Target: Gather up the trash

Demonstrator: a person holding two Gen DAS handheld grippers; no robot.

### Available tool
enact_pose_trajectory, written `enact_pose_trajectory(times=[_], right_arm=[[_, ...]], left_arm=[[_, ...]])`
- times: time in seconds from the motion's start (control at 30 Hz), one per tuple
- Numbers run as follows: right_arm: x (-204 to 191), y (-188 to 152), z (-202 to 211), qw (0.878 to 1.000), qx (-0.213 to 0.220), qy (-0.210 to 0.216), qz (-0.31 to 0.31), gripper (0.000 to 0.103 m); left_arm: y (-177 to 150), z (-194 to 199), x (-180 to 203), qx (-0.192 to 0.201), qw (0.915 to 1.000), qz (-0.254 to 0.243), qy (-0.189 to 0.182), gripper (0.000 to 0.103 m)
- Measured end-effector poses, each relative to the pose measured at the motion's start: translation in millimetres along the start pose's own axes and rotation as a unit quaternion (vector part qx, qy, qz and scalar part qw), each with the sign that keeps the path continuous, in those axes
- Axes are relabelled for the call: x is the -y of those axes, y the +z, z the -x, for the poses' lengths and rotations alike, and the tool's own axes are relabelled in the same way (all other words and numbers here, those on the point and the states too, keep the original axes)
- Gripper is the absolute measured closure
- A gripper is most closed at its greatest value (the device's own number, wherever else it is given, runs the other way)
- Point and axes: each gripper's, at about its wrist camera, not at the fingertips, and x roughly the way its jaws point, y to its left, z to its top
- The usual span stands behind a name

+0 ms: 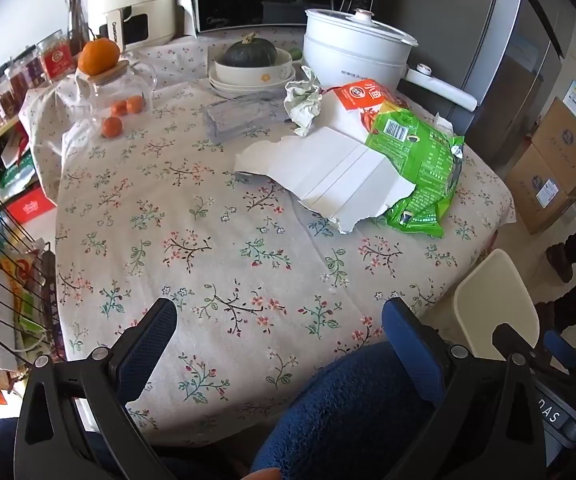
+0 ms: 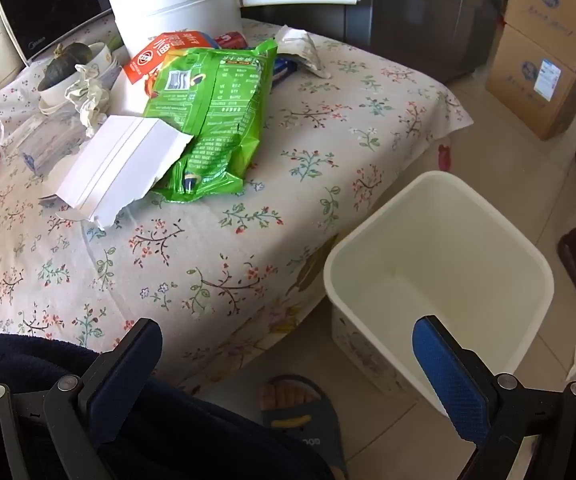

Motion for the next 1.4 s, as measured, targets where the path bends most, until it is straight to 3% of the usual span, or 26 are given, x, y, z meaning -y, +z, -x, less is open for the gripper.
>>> enact_pose_trajectory(times=[1.4], right_arm=[[-7.2, 1.3, -5.7, 1.000, -0.014, 0.005, 0.008, 0.000]], left_arm=[[0.0, -4.6, -3.0, -0.009, 0.9999, 0.008, 0.001, 0.000]])
